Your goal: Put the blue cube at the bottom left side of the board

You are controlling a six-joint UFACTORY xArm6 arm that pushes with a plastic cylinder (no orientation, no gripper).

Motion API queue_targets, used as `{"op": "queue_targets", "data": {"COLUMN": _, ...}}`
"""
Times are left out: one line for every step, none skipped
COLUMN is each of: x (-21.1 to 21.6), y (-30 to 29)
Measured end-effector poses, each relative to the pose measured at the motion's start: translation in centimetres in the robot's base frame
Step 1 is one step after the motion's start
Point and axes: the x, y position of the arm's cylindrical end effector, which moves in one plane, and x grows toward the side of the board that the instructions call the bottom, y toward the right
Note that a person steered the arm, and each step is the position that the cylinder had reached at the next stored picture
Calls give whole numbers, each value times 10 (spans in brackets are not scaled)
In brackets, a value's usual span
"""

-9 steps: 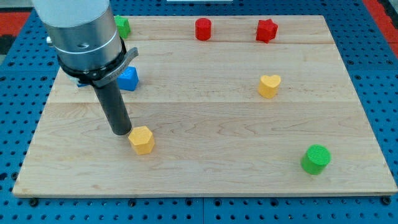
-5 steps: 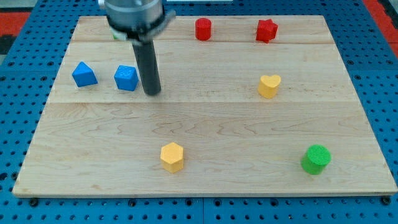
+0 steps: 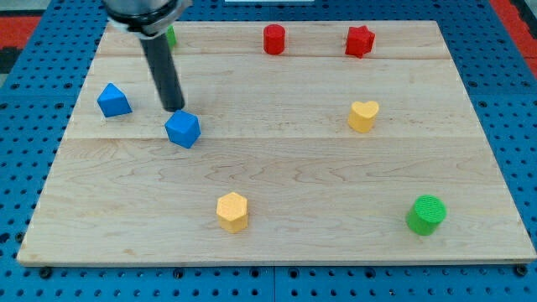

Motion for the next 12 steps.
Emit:
{"op": "queue_targets", "data": {"x": 30, "y": 13}}
{"op": "queue_targets", "data": {"x": 74, "y": -14}}
{"op": "queue_targets", "data": {"x": 93, "y": -25}}
{"op": "queue_targets", "data": {"x": 93, "y": -23}}
{"op": "queue_targets", "data": {"x": 85, "y": 3}}
{"op": "queue_targets", "data": {"x": 109, "y": -7}}
{"op": "queue_targets", "data": {"x": 119, "y": -29}}
{"op": "queue_targets", "data": {"x": 117, "y": -43}}
{"op": "queue_targets", "data": {"x": 113, "y": -14}}
{"op": "queue_targets", "data": {"x": 134, "y": 18}}
{"op": "queue_targets", "data": {"x": 157, "y": 7}}
{"op": "queue_targets", "data": {"x": 154, "y": -37}}
